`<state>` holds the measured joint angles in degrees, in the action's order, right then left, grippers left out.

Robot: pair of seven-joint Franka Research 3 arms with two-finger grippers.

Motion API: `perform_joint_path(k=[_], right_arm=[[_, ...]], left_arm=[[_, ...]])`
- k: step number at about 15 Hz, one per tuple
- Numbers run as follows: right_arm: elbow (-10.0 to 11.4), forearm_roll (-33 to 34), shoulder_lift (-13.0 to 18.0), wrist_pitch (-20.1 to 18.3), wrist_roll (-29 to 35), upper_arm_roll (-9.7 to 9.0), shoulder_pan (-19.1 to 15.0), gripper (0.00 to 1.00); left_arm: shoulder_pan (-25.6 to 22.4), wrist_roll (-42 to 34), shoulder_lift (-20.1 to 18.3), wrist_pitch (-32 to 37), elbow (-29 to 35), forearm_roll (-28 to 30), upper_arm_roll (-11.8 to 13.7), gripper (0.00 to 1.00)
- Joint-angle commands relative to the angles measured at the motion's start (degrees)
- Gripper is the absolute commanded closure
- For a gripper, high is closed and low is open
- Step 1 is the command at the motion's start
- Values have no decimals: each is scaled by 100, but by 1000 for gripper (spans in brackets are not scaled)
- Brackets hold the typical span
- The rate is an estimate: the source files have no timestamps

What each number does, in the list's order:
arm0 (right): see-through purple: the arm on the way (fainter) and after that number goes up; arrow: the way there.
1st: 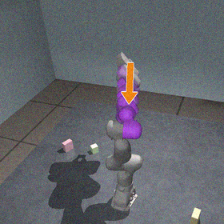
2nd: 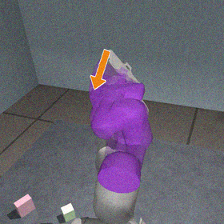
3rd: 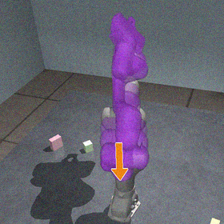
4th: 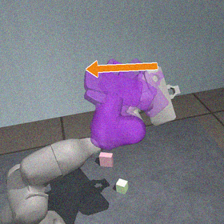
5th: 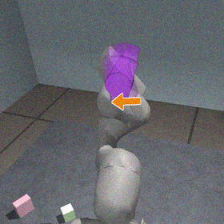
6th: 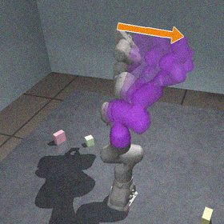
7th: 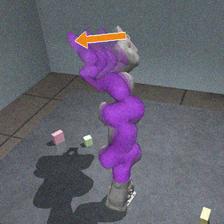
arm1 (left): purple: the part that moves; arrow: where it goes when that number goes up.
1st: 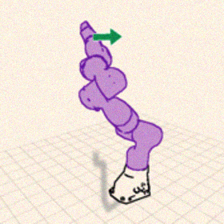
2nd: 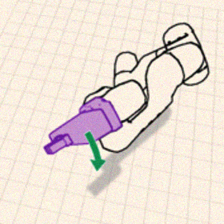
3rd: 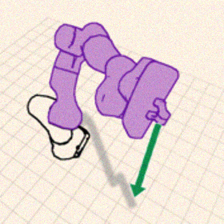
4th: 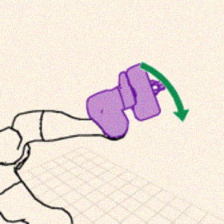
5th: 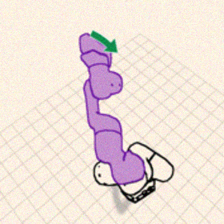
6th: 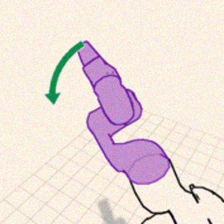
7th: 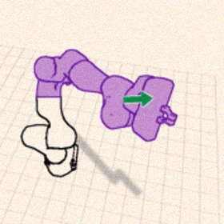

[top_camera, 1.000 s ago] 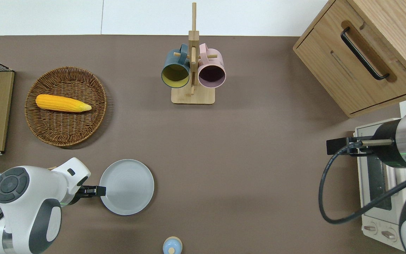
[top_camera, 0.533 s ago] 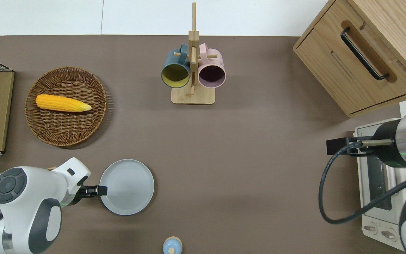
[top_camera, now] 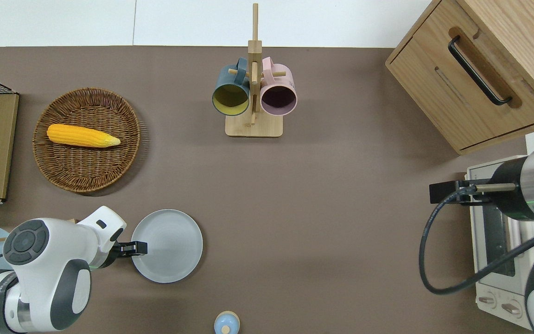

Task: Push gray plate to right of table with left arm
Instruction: 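Push the gray plate with the left gripper away from the basket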

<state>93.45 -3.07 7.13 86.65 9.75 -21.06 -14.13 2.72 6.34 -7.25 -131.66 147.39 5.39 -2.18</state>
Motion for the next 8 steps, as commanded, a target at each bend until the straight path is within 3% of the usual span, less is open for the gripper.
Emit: perform_joint_path(k=[1,5,8], right_arm=[[156,-124,157,-7,63,-100,-169,5],[156,-124,157,-7,63,-100,-169,5],[156,-124,157,-7,63,-100,-169,5]], left_arm=[[159,165,48,-211,97,129,60,357],[194,368,75,-246,97,138,60,686],[202,377,75,-290,97,252,60,816]])
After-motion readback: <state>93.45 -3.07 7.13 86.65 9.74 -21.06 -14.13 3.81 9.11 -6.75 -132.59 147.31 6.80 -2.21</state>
